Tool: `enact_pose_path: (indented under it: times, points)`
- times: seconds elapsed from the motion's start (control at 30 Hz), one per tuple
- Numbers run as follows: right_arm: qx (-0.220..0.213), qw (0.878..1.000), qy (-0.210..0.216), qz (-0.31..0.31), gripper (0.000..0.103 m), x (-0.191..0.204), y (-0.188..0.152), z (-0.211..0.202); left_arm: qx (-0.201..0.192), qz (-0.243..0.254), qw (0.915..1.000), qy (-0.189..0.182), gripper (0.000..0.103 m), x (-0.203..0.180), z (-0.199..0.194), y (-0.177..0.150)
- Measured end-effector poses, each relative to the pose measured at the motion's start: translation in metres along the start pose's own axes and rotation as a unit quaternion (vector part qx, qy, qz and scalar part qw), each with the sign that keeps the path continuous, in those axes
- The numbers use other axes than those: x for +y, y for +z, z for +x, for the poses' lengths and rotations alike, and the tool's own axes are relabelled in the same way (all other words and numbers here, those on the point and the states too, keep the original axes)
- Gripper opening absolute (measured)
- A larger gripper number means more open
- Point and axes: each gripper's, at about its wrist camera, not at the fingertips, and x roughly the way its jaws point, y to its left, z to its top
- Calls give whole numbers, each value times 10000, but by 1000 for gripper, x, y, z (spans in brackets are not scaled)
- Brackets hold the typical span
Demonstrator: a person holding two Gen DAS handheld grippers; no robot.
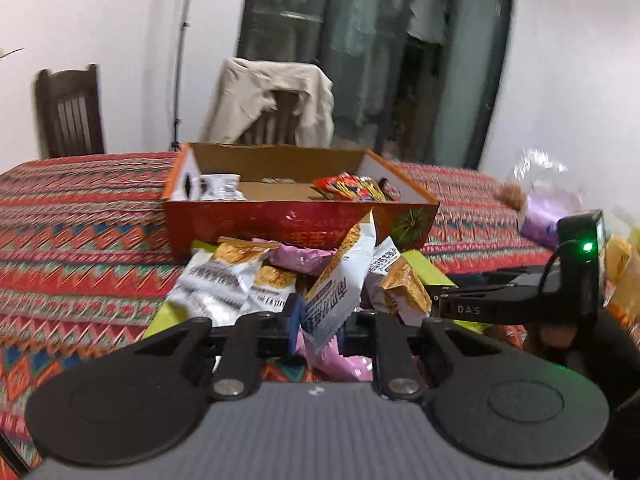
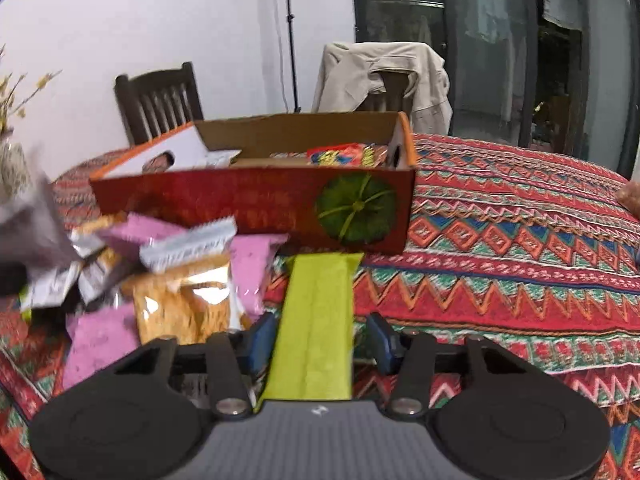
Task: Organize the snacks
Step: 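Place the white packet and green bar into the box with both tools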
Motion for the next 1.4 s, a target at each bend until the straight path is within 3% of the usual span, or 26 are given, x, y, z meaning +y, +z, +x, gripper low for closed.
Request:
enact_pose_path:
  times: [0.07,0.3,0.47,0.67,0.8,0.93,1.1,1.23,1.4]
  points:
    - [-25,10000,58,-15,34,2,0,-6,-48,-108,9999,90,18,-1,-16,-7]
    - [-114,9998,49,144,34,-9,-31,-55,48,-280,9990,358,18,-1,-55,-34]
    - [-185,9992,-5,352,34,-17,-58,-100,39,-335,9988,351,18,-2,-60,-36]
    - [-305,9989,-8,355,34,-17,-62,-123,-54,-338,9989,306,18,-2,-55,-30]
    - [-537,9980,102,325,34,-15,-48,-133,-274,-151,9988,373,18,7,-47,-3]
    - [-953,9939,508,204,34,-17,0,-134,-604,141,9966,548,18,29,-19,55]
    - [-1355,9862,944,-74,34,-9,95,-98,-437,397,9945,861,18,55,64,135]
    - [-874,9895,1136,165,34,0,162,-15,63,530,9909,1232,18,71,152,163]
    - [85,9939,818,742,34,6,194,103,751,471,9819,1673,18,88,234,159]
